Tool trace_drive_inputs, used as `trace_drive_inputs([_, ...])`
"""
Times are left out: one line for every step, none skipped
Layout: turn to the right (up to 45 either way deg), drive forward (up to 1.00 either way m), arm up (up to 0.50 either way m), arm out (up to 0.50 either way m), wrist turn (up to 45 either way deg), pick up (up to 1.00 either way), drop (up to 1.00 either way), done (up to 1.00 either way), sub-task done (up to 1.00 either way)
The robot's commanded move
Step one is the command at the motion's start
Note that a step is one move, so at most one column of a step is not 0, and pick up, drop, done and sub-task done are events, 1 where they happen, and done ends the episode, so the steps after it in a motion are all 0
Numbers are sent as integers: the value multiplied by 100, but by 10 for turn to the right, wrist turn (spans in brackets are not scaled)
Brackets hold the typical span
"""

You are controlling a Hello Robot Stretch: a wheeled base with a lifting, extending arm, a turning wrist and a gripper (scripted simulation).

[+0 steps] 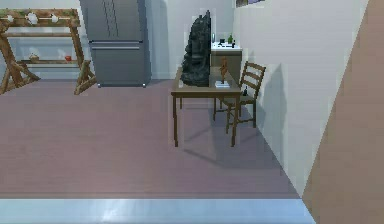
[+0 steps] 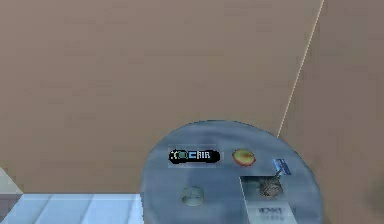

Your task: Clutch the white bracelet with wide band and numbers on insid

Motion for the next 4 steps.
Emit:
trace_drive_inputs([0,0,50,0,0,0,0,0,0])
trace_drive_inputs([0,0,38,0,0,0,0,0,0])
trace_drive_inputs([0,0,0,8,0,0,0,0,0])
trace_drive_inputs([0,0,0,0,450,0,0,0,0])
